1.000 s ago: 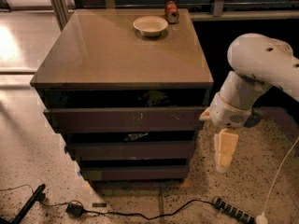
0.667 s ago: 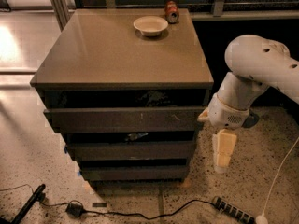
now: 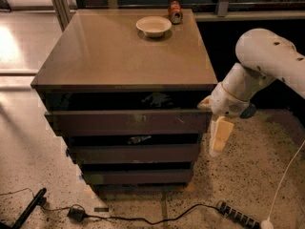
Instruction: Open top drawer
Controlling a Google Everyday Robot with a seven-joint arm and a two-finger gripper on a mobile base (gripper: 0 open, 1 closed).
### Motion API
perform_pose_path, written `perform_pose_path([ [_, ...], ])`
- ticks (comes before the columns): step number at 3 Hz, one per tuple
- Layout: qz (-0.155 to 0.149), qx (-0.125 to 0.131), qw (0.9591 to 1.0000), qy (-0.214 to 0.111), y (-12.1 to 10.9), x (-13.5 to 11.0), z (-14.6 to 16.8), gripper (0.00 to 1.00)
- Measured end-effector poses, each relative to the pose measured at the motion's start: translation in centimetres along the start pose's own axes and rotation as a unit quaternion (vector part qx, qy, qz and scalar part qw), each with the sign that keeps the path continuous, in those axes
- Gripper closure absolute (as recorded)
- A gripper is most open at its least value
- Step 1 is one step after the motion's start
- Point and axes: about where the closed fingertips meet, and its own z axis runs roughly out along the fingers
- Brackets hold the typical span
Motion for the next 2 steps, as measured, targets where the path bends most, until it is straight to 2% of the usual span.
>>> perform_pose_path([
  [1,-0.008,-0.013,0.9998,-0.009,-1.2,-0.8,1.5,0.0],
  [2,-0.033,-0.049,0.9977,-0.032,-4.3,-4.4,5.0,0.0],
])
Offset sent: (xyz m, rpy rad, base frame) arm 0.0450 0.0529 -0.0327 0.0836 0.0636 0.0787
